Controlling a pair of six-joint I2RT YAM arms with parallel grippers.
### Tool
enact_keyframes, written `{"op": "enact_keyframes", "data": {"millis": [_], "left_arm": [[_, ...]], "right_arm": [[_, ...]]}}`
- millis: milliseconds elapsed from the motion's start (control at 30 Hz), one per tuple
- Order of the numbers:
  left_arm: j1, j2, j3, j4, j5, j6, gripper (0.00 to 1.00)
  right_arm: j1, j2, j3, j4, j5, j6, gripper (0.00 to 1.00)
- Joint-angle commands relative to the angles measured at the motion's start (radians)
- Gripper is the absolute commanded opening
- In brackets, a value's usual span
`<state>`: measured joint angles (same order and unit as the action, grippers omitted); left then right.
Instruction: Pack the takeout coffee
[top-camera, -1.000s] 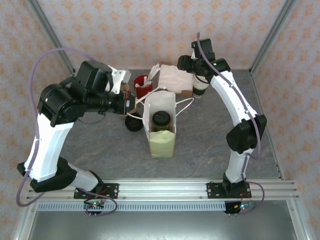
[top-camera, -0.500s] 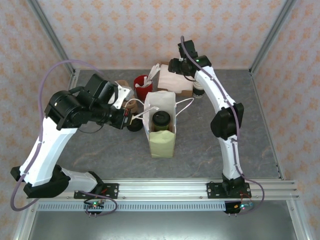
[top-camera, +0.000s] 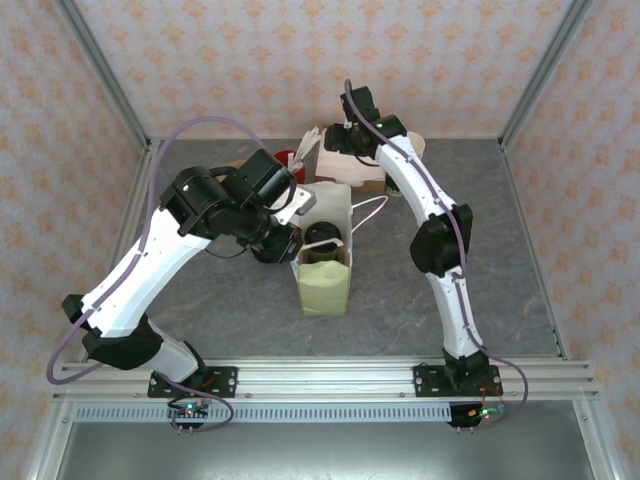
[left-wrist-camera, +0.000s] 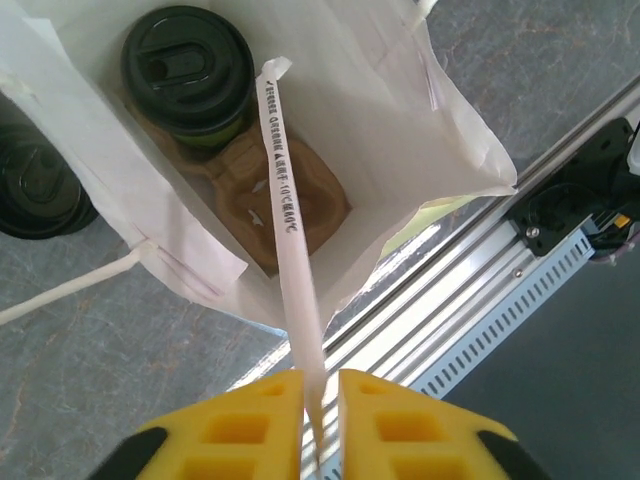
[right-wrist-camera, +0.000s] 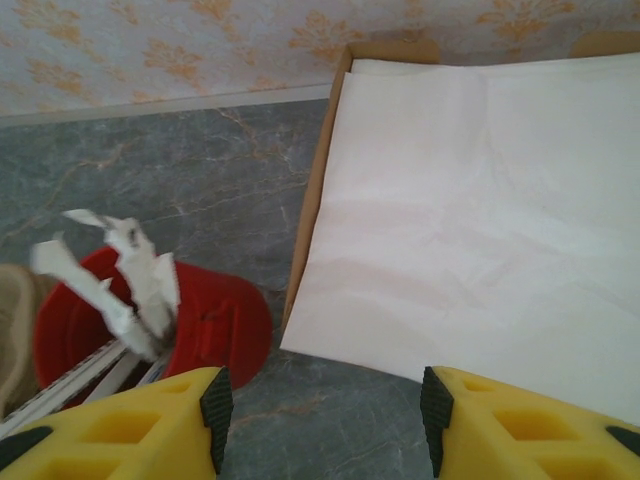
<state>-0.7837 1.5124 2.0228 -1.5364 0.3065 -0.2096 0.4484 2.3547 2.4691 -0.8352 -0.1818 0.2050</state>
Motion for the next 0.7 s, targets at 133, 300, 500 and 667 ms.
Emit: {"op": "enact_keyframes", "data": {"millis": [133, 300, 500, 667], "left_arm": [[0.001, 0.008, 0.135, 0.015, -0.007, 0.036, 0.50], [0.001, -0.007, 0.149, 0.017, -0.081, 0.063, 0.55], [0.002, -0.043, 0.039, 0.085, -0.104, 0.051, 0.57], [0.001, -0.072, -0.039, 0.151, -0.093, 0.040, 0.59]], "right_arm": [[0.026, 0.105, 0.080, 0.051, 0.095, -0.038, 0.55], [0.030, 0.160, 0.095, 0.086, 0.165, -0.037, 0.56], [0.029, 0.268, 0.167, 0.100, 0.262, -0.044, 0.60], [0.026, 0.335, 0.192, 0.143, 0.271, -0.064, 0.62]]}}
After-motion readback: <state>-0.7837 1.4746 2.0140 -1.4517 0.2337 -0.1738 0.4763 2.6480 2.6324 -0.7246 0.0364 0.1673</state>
